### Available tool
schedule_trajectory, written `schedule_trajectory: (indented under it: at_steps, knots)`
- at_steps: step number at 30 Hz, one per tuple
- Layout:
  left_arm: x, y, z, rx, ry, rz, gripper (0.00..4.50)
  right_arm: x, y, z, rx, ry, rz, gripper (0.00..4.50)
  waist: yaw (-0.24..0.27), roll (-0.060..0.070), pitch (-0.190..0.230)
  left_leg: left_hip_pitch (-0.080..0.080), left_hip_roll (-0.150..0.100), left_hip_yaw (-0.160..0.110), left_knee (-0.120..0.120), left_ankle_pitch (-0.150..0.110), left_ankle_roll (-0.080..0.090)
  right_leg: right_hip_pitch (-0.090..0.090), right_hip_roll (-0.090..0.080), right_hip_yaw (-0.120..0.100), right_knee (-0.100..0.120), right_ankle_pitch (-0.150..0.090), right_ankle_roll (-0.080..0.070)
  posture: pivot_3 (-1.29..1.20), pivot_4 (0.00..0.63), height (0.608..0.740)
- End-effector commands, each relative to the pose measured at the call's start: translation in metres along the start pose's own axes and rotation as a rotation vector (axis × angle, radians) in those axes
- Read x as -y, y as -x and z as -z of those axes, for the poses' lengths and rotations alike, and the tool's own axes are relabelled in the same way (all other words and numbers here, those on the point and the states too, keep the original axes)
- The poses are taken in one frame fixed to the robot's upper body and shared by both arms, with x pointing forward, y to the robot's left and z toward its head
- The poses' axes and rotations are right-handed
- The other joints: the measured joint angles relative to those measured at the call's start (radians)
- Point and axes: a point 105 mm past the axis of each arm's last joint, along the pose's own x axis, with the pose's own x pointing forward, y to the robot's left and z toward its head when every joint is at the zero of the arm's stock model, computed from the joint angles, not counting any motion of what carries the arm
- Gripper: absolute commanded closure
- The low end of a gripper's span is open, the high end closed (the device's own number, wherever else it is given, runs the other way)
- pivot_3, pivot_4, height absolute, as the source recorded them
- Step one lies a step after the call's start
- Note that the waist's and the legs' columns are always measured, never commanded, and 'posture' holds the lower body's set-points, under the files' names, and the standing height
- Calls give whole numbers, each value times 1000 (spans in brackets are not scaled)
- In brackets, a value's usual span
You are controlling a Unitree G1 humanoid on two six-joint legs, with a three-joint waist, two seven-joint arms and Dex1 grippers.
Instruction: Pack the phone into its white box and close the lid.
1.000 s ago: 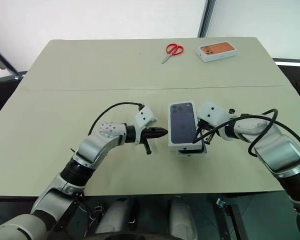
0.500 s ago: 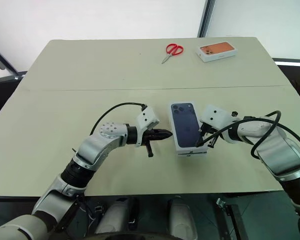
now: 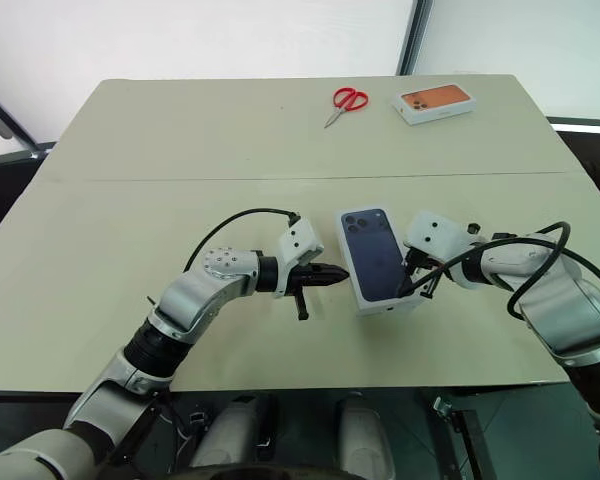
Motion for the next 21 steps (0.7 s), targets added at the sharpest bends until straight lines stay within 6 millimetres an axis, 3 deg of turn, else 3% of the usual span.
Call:
schedule_trajectory:
  at_steps: [1,21]
  knots:
    - [1,-4,-12,28,-39,6,4500,-2,6,-12,38,46,1,4462,0,0,0,0,0,0,0,0,0,0,0,0,0,0,0,0,150,697]
    - [-6,-5,-10,28,-31,-27,4500,-2,0,-1,5,13,16,4462,-1,0,0,0,0,0,0,0,0,0,0,0,0,0,0,0,150,697]
